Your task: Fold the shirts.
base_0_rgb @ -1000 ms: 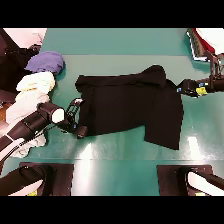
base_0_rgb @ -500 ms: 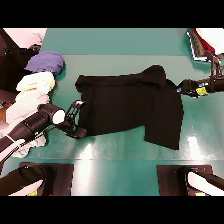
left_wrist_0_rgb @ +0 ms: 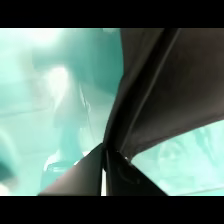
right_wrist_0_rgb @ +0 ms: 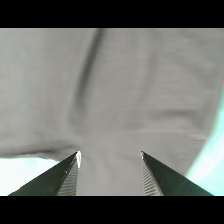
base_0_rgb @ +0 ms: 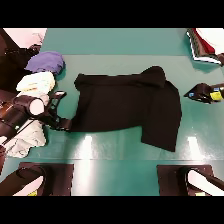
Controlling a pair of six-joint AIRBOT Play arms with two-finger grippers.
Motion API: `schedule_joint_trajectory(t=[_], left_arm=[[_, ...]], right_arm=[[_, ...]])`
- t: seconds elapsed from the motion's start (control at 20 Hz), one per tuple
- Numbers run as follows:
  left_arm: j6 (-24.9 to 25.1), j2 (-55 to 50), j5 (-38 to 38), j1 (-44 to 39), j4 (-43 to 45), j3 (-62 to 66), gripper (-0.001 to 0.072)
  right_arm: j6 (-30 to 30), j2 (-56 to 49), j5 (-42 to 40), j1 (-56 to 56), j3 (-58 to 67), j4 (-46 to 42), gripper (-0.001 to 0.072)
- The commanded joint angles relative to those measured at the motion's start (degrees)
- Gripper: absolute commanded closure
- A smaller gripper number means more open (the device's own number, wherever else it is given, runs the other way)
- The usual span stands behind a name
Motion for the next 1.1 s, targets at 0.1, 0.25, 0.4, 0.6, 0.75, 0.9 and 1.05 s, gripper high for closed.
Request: schedule_joint_trajectory(t=[0.1, 0.25, 0.4, 0.6, 0.75, 0.9, 1.05], left_arm=[[2.8, 1.0, 4.9, 5.3, -8.6, -3.2, 0.0685], [2.8, 1.0, 8.8, 5.3, -13.9, -3.2, 0.0685], [2.8, 1.0, 10.8, 5.3, -16.9, -3.2, 0.0685], [2.7, 1.0, 10.2, 5.3, -17.0, -3.2, 0.0685], [2.7, 1.0, 10.2, 5.3, -17.2, -3.2, 0.0685], [2.1, 1.0, 10.8, 5.3, -18.3, -2.5, 0.0685], [1.9, 1.0, 12.0, 5.3, -18.2, 6.8, 0.0686]], right_arm=[[-3.4, 0.3, 1.3, -7.5, -9.4, 0.1, 0.0173], [-6.3, -1.6, -3.8, -11.9, -17.8, 2.1, 0.0190], [-10.9, -8.1, -6.4, -13.3, -20.4, 6.6, 0.0257], [-10.9, -14.6, -10.7, -10.7, -18.1, 6.5, 0.0267], [-10.8, -17.2, -10.7, -7.6, -16.3, 6.4, 0.0286], [-10.9, -17.2, -10.6, -5.4, -14.8, 6.5, 0.0692], [-10.8, -11.9, -9.5, -5.0, -8.9, 7.0, 0.0694]])
